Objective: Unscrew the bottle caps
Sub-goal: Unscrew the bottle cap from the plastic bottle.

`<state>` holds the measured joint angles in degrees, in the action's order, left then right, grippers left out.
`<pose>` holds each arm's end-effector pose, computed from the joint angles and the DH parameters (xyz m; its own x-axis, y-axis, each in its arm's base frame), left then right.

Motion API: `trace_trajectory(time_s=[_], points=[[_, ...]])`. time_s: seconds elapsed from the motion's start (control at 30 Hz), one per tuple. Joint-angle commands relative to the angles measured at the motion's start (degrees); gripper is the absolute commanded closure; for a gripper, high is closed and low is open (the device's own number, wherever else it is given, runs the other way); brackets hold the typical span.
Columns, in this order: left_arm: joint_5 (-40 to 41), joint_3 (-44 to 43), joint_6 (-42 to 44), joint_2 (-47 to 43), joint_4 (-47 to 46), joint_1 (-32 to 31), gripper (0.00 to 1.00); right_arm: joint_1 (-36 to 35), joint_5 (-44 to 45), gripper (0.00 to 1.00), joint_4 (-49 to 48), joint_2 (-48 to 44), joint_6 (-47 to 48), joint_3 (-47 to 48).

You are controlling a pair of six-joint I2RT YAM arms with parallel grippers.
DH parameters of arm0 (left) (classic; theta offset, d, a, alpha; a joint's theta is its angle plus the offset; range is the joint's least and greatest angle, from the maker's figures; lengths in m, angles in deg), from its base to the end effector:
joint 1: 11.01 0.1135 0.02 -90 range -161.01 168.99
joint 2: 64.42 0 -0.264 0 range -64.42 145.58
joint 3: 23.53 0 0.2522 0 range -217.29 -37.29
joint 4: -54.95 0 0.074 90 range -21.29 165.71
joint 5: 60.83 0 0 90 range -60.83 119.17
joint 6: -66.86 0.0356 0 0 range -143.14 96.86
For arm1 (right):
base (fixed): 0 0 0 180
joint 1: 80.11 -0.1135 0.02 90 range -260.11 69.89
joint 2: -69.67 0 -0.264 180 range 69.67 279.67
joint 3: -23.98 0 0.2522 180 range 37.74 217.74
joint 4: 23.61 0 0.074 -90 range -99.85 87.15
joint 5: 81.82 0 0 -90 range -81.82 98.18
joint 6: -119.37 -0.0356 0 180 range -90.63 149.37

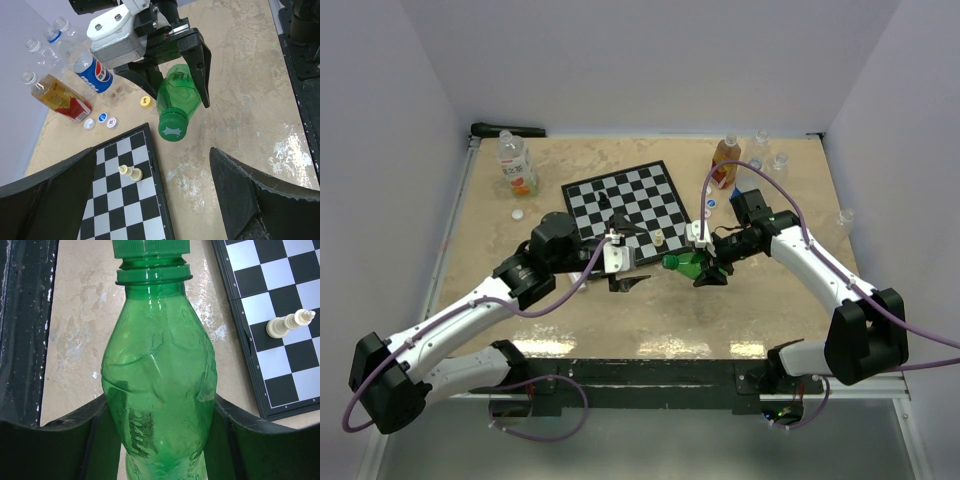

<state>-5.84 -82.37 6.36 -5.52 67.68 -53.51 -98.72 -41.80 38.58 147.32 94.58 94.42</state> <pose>0.1605 -0.1748 0.3165 0.3335 0.2414 -0.9113 0.9210 0.1230 0.3697 0.2262 0.1049 0.2490 0.0462 -0.6005 -0.7983 -0.9985 -0.0517 -0.0188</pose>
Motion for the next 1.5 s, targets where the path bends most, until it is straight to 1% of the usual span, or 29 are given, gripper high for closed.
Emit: trace_trajectory(time_s=[0.0, 0.47, 0.6, 0.67, 0.8, 1.17, 1.23, 1.4, 1.43, 1.47], points=[[-3.3, 0.9, 0.3, 1.4, -4.9, 0.0, 0.02, 0.1, -0.3, 0.97, 0.4, 0.0, 0.8, 1.5], [-6.3, 1.0, -2.6, 7.8, -13.2, -0.8, 0.03, 0.0, -0.2, 0.97, 0.5, 0.3, 1.0, 1.6], [-7.2, 1.0, -4.3, 10.0, -15.6, -1.1, 0.05, 0.0, -0.1, 0.97, 0.6, 0.2, 1.0, 1.7], [-7.4, 1.1, -5.3, 11.0, -17.0, -1.3, 0.08, 0.0, -0.1, 0.97, 0.7, 0.2, 1.1, 1.7], [-7.3, 0.1, -7.3, 13.2, -18.4, -1.6, 0.17, -0.1, -0.2, 0.97, 0.7, 0.2, 1.1, 1.7], [-7.4, -1.9, -9.6, 16.3, -17.2, -2.0, 0.52, -0.1, -0.1, 0.97, 0.7, 0.3, 1.1, 1.7], [-7.7, -2.1, -9.9, 16.5, -17.5, -2.0, 0.55, -0.2, -0.2, 0.97, 0.7, 0.3, 1.1, 1.7], [-8.5, -2.1, -11.0, 16.8, -18.0, -2.0, 0.57, -0.2, -0.1, 0.97, 0.7, 0.3, 1.1, 1.7], [-8.7, -2.2, -11.1, 16.9, -18.0, -2.0, 0.62, -0.2, -0.1, 0.97, 0.8, 0.3, 1.1, 1.7], [-8.8, -2.3, -11.5, 16.9, -17.9, -2.0, 0.69, -0.2, -0.1, 0.97, 0.7, 0.4, 1.1, 1.7]])
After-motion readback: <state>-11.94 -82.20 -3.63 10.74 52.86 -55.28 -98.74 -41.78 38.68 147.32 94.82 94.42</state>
